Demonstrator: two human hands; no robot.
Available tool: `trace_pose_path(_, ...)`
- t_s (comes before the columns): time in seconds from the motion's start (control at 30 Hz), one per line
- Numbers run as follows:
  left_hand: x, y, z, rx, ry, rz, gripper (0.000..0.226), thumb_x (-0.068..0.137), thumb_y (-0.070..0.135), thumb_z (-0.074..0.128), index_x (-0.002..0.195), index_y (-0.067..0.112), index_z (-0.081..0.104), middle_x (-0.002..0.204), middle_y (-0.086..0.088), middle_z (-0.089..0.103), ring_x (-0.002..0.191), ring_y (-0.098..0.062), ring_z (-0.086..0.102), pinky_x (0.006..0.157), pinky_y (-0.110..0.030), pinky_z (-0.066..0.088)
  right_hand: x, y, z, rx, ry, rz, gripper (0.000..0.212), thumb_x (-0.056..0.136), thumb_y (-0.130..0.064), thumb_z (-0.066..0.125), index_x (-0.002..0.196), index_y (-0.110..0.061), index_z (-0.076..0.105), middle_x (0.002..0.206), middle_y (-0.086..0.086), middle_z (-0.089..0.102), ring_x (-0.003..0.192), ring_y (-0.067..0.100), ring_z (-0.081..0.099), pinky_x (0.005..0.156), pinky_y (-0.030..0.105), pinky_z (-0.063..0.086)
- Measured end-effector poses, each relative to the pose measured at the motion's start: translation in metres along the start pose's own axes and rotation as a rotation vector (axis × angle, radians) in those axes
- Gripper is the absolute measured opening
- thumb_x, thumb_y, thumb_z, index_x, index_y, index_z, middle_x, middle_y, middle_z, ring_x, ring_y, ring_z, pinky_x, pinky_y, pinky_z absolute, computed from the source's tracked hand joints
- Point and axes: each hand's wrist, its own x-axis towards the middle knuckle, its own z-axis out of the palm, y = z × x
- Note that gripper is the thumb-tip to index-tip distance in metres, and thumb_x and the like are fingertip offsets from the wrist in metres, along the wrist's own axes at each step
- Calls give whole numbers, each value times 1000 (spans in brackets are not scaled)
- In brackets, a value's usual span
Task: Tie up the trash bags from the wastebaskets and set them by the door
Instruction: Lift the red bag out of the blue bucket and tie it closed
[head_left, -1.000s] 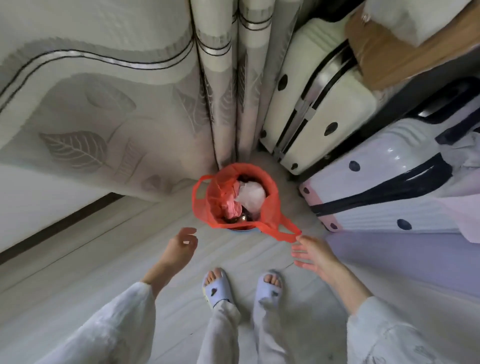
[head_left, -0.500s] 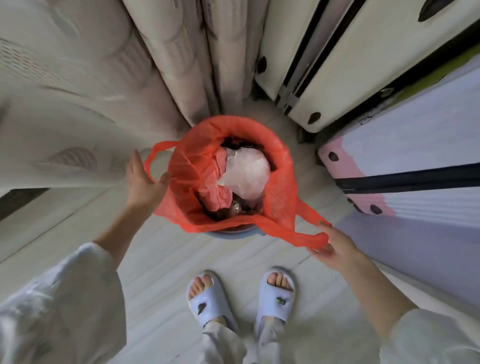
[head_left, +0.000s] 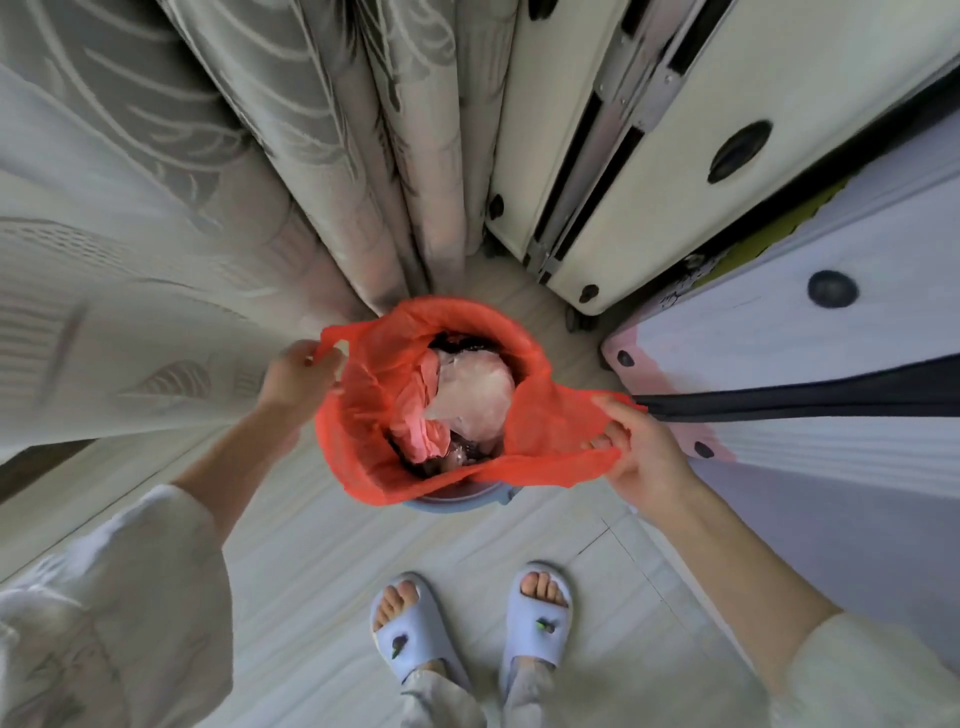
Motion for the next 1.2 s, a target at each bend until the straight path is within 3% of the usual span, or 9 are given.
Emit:
trace_pose_path(0.1,-15,61,-18,-234,-67,30,19,89,13,49,73,22,53,39,7,52,36,1,55,53,-25,38,-30,-30,39,-153,-95,-87,20,91,-17,51,72,-15,55,47,-4,46,46,9,43,54,22,35)
trace_pose_path(0.3,-69,145,-35,-233,-291,169,22,92,10,48,72,19,49,40,7,53,37,0,53,42,-13,38,-70,-71,82,-359,-123,-143,24,91,-25,51,72,-17,63,71,3,61,70,16,58,70,27,46)
trace_pose_path(0.47,-101,165,-50,-276,-247,168,17,88,14,53,72,19,52,60,-2,53,44,-6,57,56,-26,40,-105,-107,93,-385,-94,-318,17,93,-8,46,83,-10,60,72,7,59,68,15,56,71,27,46)
trace_pose_path(0.57,-115,180,-61,-260,-172,220,14,80,23,58,66,23,55,50,4,57,50,-15,59,59,-28,41,-122,-121,97,-508,-93,-448,17,93,-4,45,97,-6,62,76,7,61,75,20,59,86,40,48)
trace_pose_path(0.63,-127,192,-67,-248,-189,233,19,87,17,54,68,19,53,55,3,55,43,-7,56,54,-24,43,-136,-127,103,-652,-120,-485,22,92,-3,47,107,1,63,85,11,64,86,24,59,97,44,47)
trace_pose_path(0.83,-160,239,-96,-315,-208,280,16,90,9,48,75,10,50,62,-4,49,38,-2,50,48,-21,46,-183,-165,120,-659,-182,-589,14,92,-9,50,89,-14,63,74,0,61,85,22,59,94,39,46)
trace_pose_path(0.97,-185,256,-110,-196,-251,335,26,92,11,46,66,14,47,62,-3,51,38,-3,51,48,-24,40,-212,-189,127,-618,-197,-623,20,92,-11,50,79,-19,63,71,3,60,79,22,58,85,33,47)
trace_pose_path(1.07,-204,263,-115,38,-409,344,18,92,11,46,75,10,48,64,-5,52,50,-14,55,54,-27,41,-232,-196,124,-723,-199,-630,18,92,-9,50,89,-5,67,67,2,58,74,19,57,78,28,46)
trace_pose_path(1.2,-227,284,-134,-90,-269,334,21,89,3,46,71,14,49,65,-4,51,41,-1,56,49,-18,42,-266,-206,115,-677,-179,-609,21,92,-8,48,80,-13,64,69,3,59,82,24,57,86,36,47)
